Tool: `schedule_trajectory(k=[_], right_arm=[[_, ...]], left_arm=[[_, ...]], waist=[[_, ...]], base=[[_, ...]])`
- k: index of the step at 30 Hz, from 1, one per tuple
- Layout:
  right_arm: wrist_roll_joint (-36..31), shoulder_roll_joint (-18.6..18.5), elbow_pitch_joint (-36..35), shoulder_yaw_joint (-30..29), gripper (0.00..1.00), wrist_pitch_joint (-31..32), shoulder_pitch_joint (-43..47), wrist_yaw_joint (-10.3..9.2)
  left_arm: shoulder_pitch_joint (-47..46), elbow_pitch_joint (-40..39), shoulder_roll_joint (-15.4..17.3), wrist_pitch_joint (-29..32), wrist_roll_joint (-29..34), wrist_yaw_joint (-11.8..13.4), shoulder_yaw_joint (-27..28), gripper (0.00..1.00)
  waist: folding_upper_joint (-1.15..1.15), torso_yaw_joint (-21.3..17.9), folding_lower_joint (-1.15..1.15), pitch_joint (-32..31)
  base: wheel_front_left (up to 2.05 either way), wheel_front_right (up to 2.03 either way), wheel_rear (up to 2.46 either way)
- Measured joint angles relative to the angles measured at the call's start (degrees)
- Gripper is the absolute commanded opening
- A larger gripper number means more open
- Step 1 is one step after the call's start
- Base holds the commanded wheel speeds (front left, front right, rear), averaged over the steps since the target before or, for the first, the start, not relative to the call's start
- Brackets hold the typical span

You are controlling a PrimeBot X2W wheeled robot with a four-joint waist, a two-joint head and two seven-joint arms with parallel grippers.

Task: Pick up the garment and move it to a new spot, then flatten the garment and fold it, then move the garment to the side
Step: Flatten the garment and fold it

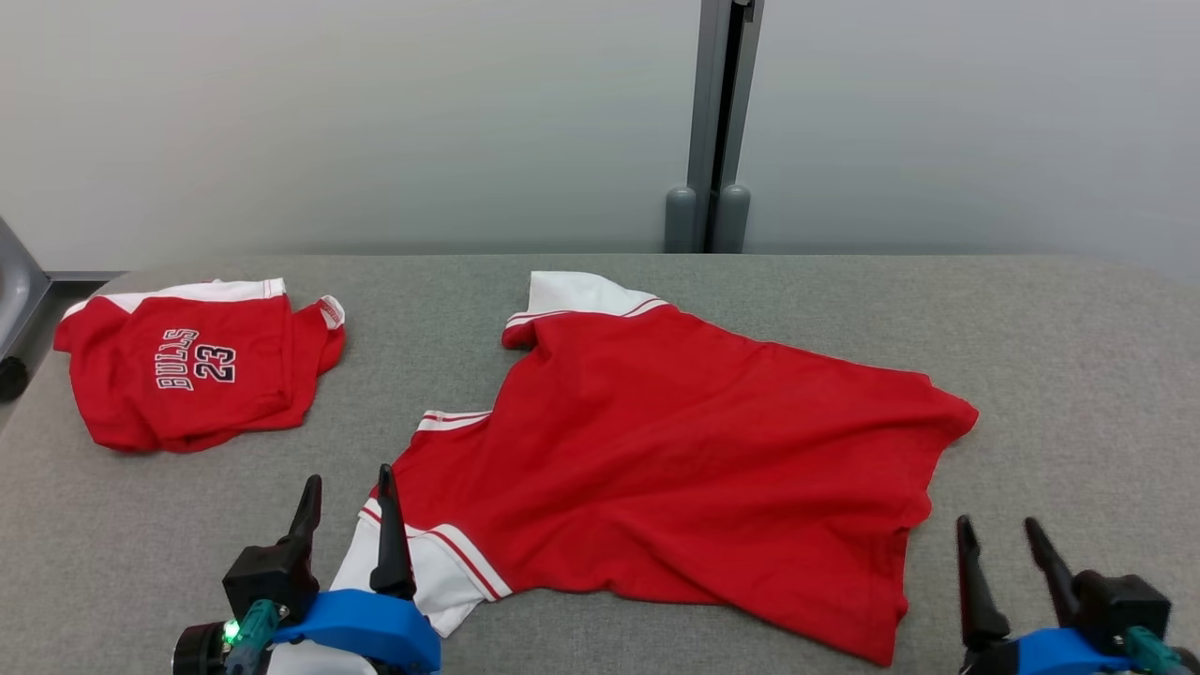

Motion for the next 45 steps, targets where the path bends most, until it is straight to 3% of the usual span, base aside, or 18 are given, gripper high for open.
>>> schedule_trajectory(k=[8, 17, 18, 20, 23, 24, 25, 35, 36, 37, 38, 39, 40, 42, 44, 45], right_arm=[[1.81, 0.03, 8.16, 7.36, 1.0, 3.31, -0.64, 0.0], [1.26, 0.02, 15.03, 9.42, 1.0, 3.24, -6.41, 0.0], [1.1, 0.03, 15.71, 9.39, 0.93, 3.18, -7.09, 0.0], [1.0, 0.03, 17.13, 9.16, 0.49, 2.75, -8.25, 0.0], [-0.25, 0.01, 18.96, 7.91, 0.22, 2.18, -9.92, 0.0], [-0.37, 0.03, 19.47, 7.45, 0.06, 2.01, -10.36, 0.0], [-0.42, 0.04, 19.79, 6.77, 0.0, 1.7, -10.72, 0.0], [-4.32, 0.02, 21.85, 0.67, 0.0, 0.66, -12.07, 0.0], [-4.75, 0.03, 21.94, 0.41, 0.1, 0.55, -12.19, 0.0], [-5.03, 0.03, 22.03, 0.27, 0.31, 0.48, -12.5, 0.0], [-5.04, 0.02, 22.06, 0.21, 0.41, 0.46, -12.77, 0.0], [-5.04, 0.01, 22.14, 0.27, 0.42, 0.41, -12.86, 0.0], [-5.03, 0.03, 22.24, 0.41, 0.35, 0.34, -12.87, 0.0], [-4.94, 0.04, 21.97, 0.35, 0.35, 0.22, -12.87, 0.0], [-5.41, 0.04, 21.09, -0.49, 1.0, 0.1, -12.87, 0.0], [-5.63, 0.0, 20.74, -0.74, 1.0, 0.05, -12.87, 0.0]], left_arm=[[-0.46, 0.12, -0.94, 0.19, 0.54, -0.47, -1.85, 1.0], [-1.19, 0.24, -1.12, 0.18, 0.8, -0.47, -1.81, 1.0], [-1.26, 0.26, -1.12, 0.18, 0.83, -0.47, -1.81, 1.0], [-1.32, 0.31, -1.12, 0.16, 0.86, -0.47, -1.8, 1.0], [-1.48, 0.35, -1.12, 0.16, 0.88, -0.48, -1.75, 1.0], [-1.51, 0.36, -1.11, 0.15, 0.88, -0.51, -1.74, 1.0], [-1.52, 0.38, -1.11, 0.15, 0.89, -0.56, -1.74, 1.0], [-0.88, 0.57, -1.01, 0.09, 1.02, -0.55, -1.93, 1.0], [-0.88, 0.57, -1.01, 0.09, 1.02, -0.55, -1.99, 1.0], [-0.88, 0.58, -0.99, 0.09, 1.03, -0.55, -2.01, 1.0], [-0.88, 0.6, -0.99, 0.09, 1.03, -0.55, -2.1, 1.0], [-0.88, 0.65, -1.01, 0.09, 1.02, -0.55, -2.22, 1.0], [-0.85, 0.71, -0.99, 0.09, 1.02, -0.56, -2.32, 1.0], [-0.75, 0.85, -1.0, 0.09, 1.02, -0.56, -2.49, 1.0], [-0.71, 0.92, -0.99, 0.09, 1.01, -0.58, -2.68, 1.0], [-0.7, 0.97, -1.0, 0.08, 1.0, -0.66, -2.76, 1.0]], waist=[[0.0, 1.39, 0.0, 1.46], [0.0, 3.42, 0.01, 3.5], [0.0, 3.57, 0.0, 3.67], [0.0, 3.78, 0.0, 3.9], [0.0, 3.98, 0.01, 4.08], [0.01, 4.02, 0.01, 4.07], [0.01, 4.04, 0.01, 4.04], [0.0, 3.46, 0.0, 3.31], [0.01, 3.38, 0.0, 3.28], [0.01, 3.31, 0.0, 3.25], [0.0, 3.25, 0.0, 3.2], [0.01, 3.19, 0.0, 3.14], [0.01, 3.13, 0.01, 3.07], [0.0, 2.99, 0.0, 2.92], [0.0, 2.85, 0.0, 2.78], [0.01, 2.8, 0.01, 2.7]], base=[[0.0, 0.0, 0.0], [0.0, 0.0, 0.0], [0.0, 0.0, 0.0], [0.0, 0.0, 0.0], [0.0, 0.0, 0.0], [0.0, 0.0, 0.0], [0.0, 0.0, 0.0], [0.0, 0.0, 0.0], [0.0, 0.0, 0.0], [0.0, 0.0, 0.0], [0.0, 0.0, 0.0], [0.0, 0.0, 0.0], [0.0, 0.0, 0.0], [0.0, 0.0, 0.0], [0.0, 0.0, 0.0], [0.0, 0.0, 0.0]])
